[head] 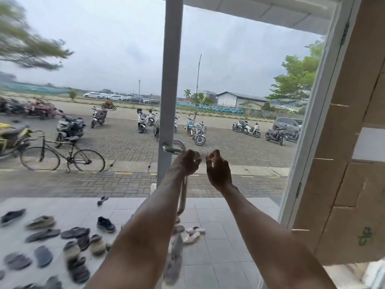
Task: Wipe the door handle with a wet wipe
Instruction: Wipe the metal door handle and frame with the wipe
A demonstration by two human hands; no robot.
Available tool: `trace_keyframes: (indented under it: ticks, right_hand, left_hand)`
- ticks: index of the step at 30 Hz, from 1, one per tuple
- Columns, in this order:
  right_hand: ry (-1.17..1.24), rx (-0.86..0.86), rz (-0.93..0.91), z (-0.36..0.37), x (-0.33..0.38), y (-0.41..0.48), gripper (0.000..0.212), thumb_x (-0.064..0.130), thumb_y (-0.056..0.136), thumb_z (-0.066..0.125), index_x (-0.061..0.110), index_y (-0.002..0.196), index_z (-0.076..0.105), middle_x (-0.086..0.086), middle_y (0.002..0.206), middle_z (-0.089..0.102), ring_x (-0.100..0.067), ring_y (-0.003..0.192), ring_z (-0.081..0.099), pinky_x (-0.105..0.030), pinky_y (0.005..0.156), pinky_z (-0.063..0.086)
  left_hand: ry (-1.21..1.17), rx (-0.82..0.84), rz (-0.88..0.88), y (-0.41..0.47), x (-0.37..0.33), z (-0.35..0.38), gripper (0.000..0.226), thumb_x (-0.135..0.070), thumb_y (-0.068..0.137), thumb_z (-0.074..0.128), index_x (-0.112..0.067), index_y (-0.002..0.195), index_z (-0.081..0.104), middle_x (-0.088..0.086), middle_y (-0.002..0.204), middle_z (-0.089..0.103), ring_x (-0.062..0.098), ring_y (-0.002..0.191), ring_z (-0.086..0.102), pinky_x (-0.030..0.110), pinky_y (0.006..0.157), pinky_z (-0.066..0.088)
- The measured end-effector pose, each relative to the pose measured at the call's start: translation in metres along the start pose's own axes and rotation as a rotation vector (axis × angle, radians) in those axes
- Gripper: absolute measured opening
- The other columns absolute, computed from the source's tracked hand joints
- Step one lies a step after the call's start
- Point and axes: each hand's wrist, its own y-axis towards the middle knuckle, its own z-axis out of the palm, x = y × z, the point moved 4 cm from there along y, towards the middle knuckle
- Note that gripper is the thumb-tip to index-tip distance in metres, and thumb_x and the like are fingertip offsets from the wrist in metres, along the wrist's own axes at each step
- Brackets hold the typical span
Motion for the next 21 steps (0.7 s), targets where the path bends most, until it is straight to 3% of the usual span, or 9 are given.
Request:
trace_keyframes:
  ticks: [3, 6, 7, 10, 12, 14, 17, 21]
  right_hand:
    - [0.091, 0.051, -0.046, 0.027, 0.022, 0.01, 0.021, 0.034, 0.1, 0.054, 0.013, 0.105, 0.055, -0.015, 0.093, 0.073, -0.034, 0.087, 0.069, -0.041, 0.075, 0.055]
    - [0.211, 0.095, -0.057, 0.048, 0.036, 0.017, 0.017, 0.029, 0.098, 0.06, 0.012, 0.1, 0.061, -0.013, 0.091, 0.076, -0.032, 0.085, 0.072, -0.043, 0.075, 0.058]
    - [0.257, 0.097, -0.041, 0.054, 0.037, 0.02, 0.012, 0.022, 0.095, 0.063, 0.011, 0.097, 0.063, -0.013, 0.091, 0.076, -0.031, 0.084, 0.073, -0.043, 0.075, 0.059]
    - [0.447, 0.142, 0.128, 0.066, 0.031, 0.036, 0.022, 0.018, 0.086, 0.074, 0.01, 0.103, 0.064, -0.016, 0.098, 0.077, -0.029, 0.086, 0.073, -0.041, 0.078, 0.06]
    - [0.655, 0.28, 0.256, 0.076, 0.027, 0.047, 0.039, 0.023, 0.081, 0.081, 0.011, 0.113, 0.06, -0.018, 0.105, 0.074, -0.03, 0.092, 0.072, -0.046, 0.083, 0.059]
    - [0.781, 0.379, 0.298, 0.081, 0.027, 0.054, 0.04, 0.02, 0.081, 0.082, 0.014, 0.115, 0.063, -0.016, 0.106, 0.072, -0.028, 0.092, 0.071, -0.041, 0.081, 0.06]
    - [0.891, 0.367, 0.315, 0.083, 0.025, 0.064, 0.031, 0.012, 0.078, 0.084, 0.015, 0.106, 0.071, -0.012, 0.097, 0.071, -0.018, 0.079, 0.068, -0.022, 0.061, 0.058]
    - [0.889, 0.347, 0.359, 0.091, 0.01, 0.079, 0.028, 0.011, 0.08, 0.082, 0.01, 0.107, 0.073, -0.016, 0.106, 0.072, -0.028, 0.092, 0.069, -0.031, 0.071, 0.06]
  left_hand:
    - [-0.128, -0.071, -0.079, 0.003, 0.023, -0.022, 0.026, -0.02, 0.096, 0.056, -0.006, 0.113, 0.07, 0.01, 0.113, 0.071, 0.025, 0.106, 0.065, 0.035, 0.096, 0.052]
    - [-0.157, -0.141, -0.079, 0.006, 0.041, -0.041, 0.009, -0.014, 0.093, 0.064, -0.009, 0.092, 0.071, 0.001, 0.087, 0.069, 0.016, 0.086, 0.064, 0.008, 0.065, 0.046]
    - [-0.141, -0.187, -0.071, 0.007, 0.044, -0.047, 0.008, -0.014, 0.091, 0.067, -0.012, 0.086, 0.073, 0.001, 0.083, 0.07, 0.015, 0.081, 0.064, 0.007, 0.059, 0.043]
    - [-0.131, -0.242, -0.081, 0.013, 0.057, -0.053, 0.013, -0.019, 0.089, 0.07, -0.009, 0.092, 0.077, 0.01, 0.094, 0.076, 0.02, 0.086, 0.071, 0.026, 0.071, 0.055]
    - [-0.168, -0.214, -0.116, 0.02, 0.064, -0.052, 0.017, -0.016, 0.087, 0.071, -0.006, 0.1, 0.076, 0.015, 0.101, 0.076, 0.025, 0.091, 0.073, 0.038, 0.081, 0.06]
    - [-0.231, -0.198, -0.144, 0.026, 0.069, -0.049, 0.019, -0.013, 0.086, 0.073, -0.004, 0.103, 0.075, 0.017, 0.101, 0.075, 0.028, 0.091, 0.073, 0.045, 0.084, 0.06]
    - [-0.304, -0.195, -0.198, 0.03, 0.076, -0.049, 0.028, -0.017, 0.083, 0.077, -0.002, 0.106, 0.073, 0.017, 0.097, 0.076, 0.025, 0.082, 0.074, 0.041, 0.084, 0.06]
    - [-0.299, -0.251, -0.236, 0.034, 0.09, -0.051, 0.025, -0.019, 0.078, 0.082, -0.004, 0.098, 0.076, 0.009, 0.083, 0.077, 0.015, 0.068, 0.072, 0.032, 0.079, 0.061]
